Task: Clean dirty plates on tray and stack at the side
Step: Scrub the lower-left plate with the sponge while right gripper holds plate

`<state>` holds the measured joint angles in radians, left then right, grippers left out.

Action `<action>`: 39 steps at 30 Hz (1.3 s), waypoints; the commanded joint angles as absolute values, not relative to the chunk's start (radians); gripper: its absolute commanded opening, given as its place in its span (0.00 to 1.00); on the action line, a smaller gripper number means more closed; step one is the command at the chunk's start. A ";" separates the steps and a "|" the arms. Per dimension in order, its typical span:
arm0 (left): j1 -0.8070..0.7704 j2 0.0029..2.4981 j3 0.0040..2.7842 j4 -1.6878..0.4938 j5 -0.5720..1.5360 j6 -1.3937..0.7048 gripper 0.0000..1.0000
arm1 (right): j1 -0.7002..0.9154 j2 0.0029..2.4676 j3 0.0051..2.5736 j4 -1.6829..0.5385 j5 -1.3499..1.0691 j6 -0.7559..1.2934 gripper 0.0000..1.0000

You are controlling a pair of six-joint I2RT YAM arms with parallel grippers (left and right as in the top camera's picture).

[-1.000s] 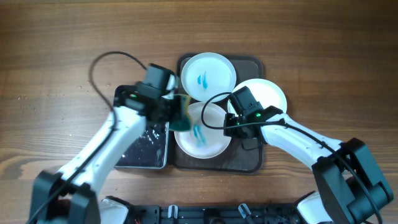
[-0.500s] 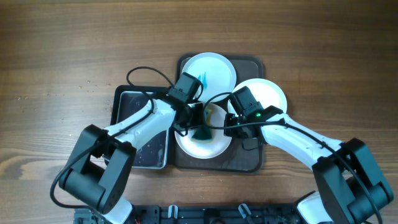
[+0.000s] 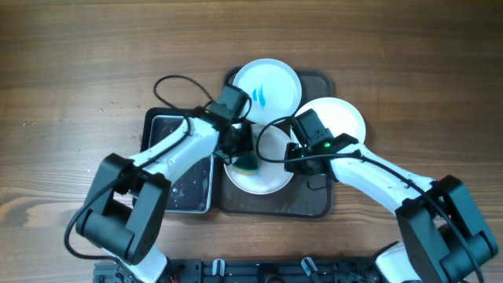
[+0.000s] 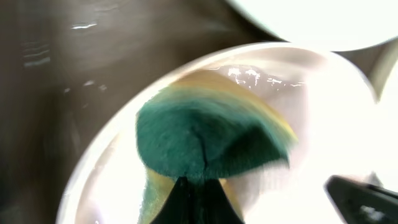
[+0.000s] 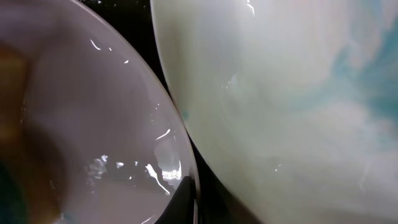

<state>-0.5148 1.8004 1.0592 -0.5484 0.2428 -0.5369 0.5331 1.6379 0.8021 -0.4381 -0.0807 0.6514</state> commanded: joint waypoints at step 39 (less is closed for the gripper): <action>-0.520 1.816 1.054 -0.516 0.368 -0.458 0.04 | 0.528 1.662 0.792 -0.432 -0.026 0.627 0.04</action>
